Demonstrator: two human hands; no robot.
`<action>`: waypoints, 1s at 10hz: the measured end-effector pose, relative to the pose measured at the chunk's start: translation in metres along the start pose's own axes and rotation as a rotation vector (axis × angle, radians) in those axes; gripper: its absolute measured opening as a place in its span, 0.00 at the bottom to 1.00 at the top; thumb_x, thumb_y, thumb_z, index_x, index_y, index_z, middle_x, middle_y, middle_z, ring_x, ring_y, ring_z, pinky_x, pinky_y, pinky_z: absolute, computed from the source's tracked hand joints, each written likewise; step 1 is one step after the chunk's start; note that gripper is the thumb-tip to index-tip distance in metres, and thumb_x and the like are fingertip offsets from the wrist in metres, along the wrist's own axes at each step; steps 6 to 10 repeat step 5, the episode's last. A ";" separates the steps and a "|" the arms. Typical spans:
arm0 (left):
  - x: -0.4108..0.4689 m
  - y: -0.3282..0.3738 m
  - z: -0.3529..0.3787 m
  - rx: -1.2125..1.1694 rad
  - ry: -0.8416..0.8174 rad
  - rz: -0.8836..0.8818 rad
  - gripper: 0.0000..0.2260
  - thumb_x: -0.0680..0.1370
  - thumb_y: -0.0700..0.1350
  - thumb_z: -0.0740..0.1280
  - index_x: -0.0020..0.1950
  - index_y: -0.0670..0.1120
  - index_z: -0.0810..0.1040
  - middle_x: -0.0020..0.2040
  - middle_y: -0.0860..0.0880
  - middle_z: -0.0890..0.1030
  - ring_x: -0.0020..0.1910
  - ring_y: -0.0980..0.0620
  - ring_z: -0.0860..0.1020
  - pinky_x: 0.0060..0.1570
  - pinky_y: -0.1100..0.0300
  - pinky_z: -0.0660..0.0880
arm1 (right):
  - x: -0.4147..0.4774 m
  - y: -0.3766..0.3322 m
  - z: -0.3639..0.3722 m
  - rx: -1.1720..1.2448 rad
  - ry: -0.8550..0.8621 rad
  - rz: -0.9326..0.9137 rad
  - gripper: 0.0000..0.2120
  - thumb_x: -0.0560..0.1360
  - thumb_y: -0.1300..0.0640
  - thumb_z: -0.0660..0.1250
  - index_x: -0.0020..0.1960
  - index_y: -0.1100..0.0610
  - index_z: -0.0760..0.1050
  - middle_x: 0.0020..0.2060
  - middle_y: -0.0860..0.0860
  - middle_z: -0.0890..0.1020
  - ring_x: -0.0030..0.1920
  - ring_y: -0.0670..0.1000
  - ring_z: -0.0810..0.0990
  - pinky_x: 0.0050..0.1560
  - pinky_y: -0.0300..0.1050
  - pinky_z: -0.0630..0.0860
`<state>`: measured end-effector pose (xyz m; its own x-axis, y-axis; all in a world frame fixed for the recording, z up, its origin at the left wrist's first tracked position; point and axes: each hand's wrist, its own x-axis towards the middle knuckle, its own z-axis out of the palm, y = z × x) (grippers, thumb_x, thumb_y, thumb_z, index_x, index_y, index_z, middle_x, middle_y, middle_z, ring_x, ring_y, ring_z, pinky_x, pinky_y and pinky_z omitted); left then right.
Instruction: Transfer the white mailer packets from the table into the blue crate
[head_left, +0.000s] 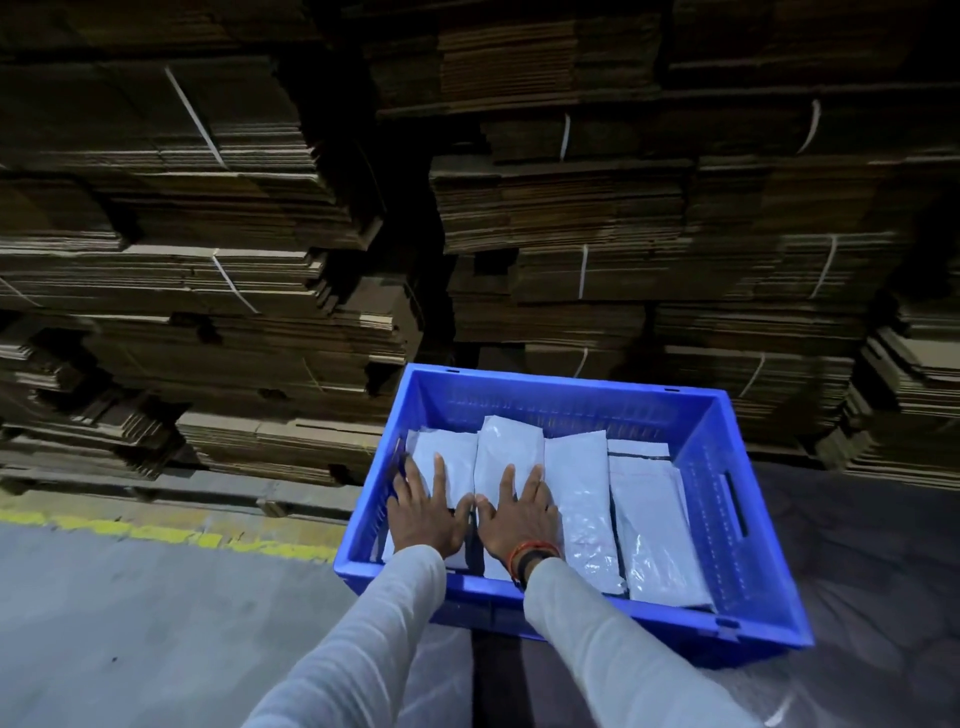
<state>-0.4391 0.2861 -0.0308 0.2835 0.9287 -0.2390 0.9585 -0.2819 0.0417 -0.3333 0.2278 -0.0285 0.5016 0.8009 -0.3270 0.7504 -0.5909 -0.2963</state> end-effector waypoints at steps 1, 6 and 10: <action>-0.002 0.000 -0.003 -0.039 0.007 -0.006 0.34 0.80 0.65 0.47 0.80 0.51 0.39 0.80 0.40 0.42 0.79 0.37 0.49 0.74 0.44 0.56 | -0.003 0.008 -0.005 0.009 -0.004 -0.025 0.33 0.81 0.39 0.45 0.79 0.54 0.41 0.78 0.62 0.41 0.78 0.61 0.45 0.76 0.57 0.48; -0.018 0.021 -0.028 -0.246 0.364 0.179 0.36 0.77 0.67 0.42 0.80 0.49 0.56 0.80 0.41 0.55 0.78 0.39 0.54 0.75 0.44 0.53 | -0.022 0.047 -0.038 0.008 0.253 -0.083 0.34 0.81 0.39 0.47 0.79 0.53 0.39 0.78 0.60 0.42 0.78 0.60 0.43 0.76 0.57 0.49; -0.018 0.021 -0.028 -0.246 0.364 0.179 0.36 0.77 0.67 0.42 0.80 0.49 0.56 0.80 0.41 0.55 0.78 0.39 0.54 0.75 0.44 0.53 | -0.022 0.047 -0.038 0.008 0.253 -0.083 0.34 0.81 0.39 0.47 0.79 0.53 0.39 0.78 0.60 0.42 0.78 0.60 0.43 0.76 0.57 0.49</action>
